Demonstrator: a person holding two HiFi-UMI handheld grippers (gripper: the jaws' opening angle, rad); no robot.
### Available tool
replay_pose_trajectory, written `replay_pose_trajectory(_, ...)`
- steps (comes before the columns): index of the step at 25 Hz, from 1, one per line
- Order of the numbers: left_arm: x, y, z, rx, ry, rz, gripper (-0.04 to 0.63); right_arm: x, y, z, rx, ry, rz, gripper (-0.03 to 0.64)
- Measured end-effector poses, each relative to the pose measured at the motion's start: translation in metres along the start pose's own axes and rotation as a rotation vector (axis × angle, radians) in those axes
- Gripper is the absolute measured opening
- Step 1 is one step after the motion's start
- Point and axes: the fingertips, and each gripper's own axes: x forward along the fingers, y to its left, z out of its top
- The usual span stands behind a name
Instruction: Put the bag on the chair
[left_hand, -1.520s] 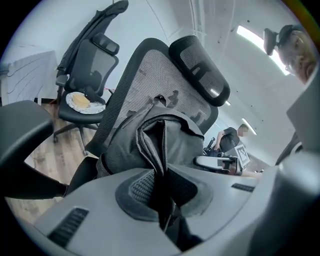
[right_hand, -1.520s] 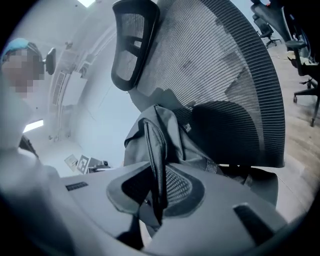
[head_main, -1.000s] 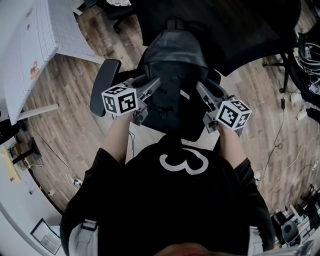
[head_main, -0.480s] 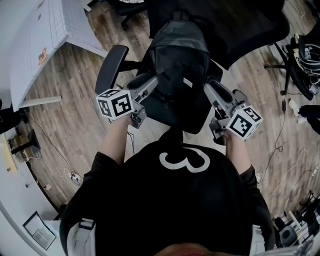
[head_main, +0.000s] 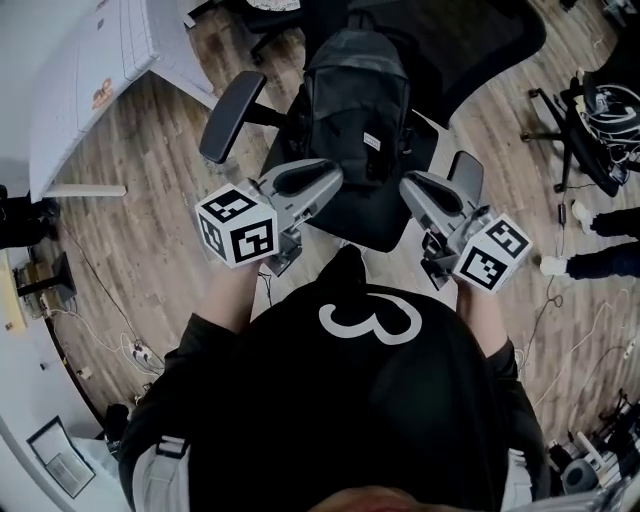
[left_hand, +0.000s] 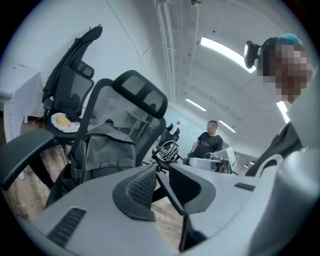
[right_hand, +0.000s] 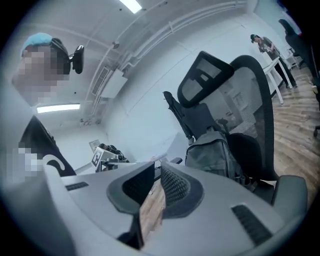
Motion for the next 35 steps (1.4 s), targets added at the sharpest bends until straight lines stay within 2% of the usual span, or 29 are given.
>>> replay_pose_trajectory(6,-0.024,-0.086,-0.004,0.072,-0.046,-0.066,0.046,-0.044,0.058,0.003,-0.014,-0.053,0.066,0.034)
replay_pose_trajectory(12,-0.049,-0.148,-0.018,0.140,-0.090,-0.060,0.034,-0.085,0.115,-0.008,-0.075,-0.064,0.113,0.031)
replay_pose_trajectory(16,-0.067,-0.188,-0.025,0.190,-0.126,-0.044,0.026,-0.111,0.148,-0.013,-0.130,-0.074,0.105,0.028)
replay_pose_trajectory(21,-0.081,-0.248,-0.053,0.258,-0.139,-0.063,0.025,-0.157,0.187,-0.030,-0.197,-0.102,0.107,0.026)
replay_pose_trajectory(24,-0.085,-0.259,-0.051,0.274,-0.137,-0.073,0.025,-0.160,0.198,-0.026,-0.233,-0.096,0.101,0.025)
replay_pose_trajectory(35,-0.095,-0.278,-0.039,0.275,-0.138,-0.103,0.025,-0.164,0.216,-0.014,-0.217,-0.095,0.099,0.025)
